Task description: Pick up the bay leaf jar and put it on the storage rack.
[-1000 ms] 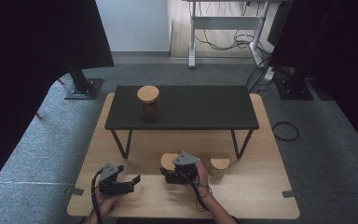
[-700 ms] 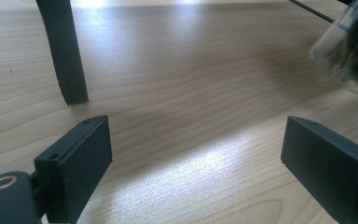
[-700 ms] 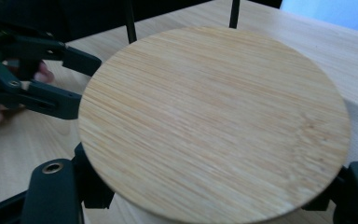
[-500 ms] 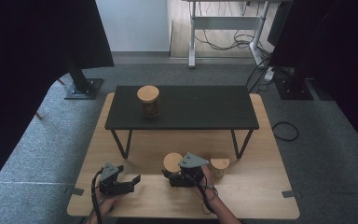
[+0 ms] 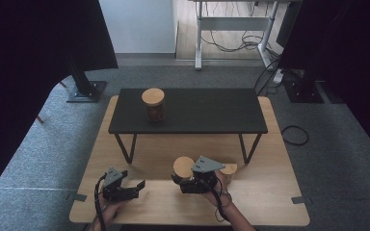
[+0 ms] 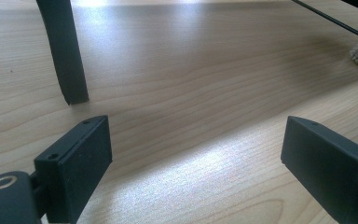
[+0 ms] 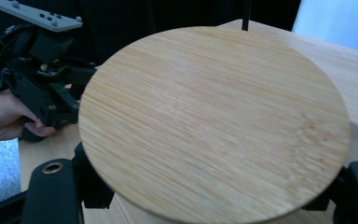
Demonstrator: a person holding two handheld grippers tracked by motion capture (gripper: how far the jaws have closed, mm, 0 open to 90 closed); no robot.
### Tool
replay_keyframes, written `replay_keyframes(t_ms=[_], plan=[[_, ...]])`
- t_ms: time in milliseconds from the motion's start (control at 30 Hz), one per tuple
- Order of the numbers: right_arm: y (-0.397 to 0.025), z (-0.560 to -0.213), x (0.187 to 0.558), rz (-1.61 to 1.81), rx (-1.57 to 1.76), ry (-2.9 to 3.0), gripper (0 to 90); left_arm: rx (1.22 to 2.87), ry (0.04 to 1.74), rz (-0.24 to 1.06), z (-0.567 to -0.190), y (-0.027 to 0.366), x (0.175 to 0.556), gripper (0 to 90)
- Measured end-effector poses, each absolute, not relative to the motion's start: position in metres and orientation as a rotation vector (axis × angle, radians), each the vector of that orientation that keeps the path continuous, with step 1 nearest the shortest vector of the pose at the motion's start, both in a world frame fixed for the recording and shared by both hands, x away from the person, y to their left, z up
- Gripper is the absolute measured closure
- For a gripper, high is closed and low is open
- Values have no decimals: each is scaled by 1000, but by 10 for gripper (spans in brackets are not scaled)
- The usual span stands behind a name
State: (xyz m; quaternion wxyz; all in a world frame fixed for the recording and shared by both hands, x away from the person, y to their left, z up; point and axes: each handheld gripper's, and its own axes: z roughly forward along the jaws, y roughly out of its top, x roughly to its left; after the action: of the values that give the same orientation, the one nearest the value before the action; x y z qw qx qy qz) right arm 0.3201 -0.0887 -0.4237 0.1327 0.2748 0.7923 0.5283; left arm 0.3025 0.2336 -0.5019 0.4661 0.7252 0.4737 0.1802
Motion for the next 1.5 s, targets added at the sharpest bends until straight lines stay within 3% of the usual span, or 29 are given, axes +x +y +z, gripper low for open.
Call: replay_keyframes(t_ms=[1500], plan=[[-103, -363, 317, 1646, 655, 2270, 249, 1791, 1158, 445, -502, 232, 303, 81]])
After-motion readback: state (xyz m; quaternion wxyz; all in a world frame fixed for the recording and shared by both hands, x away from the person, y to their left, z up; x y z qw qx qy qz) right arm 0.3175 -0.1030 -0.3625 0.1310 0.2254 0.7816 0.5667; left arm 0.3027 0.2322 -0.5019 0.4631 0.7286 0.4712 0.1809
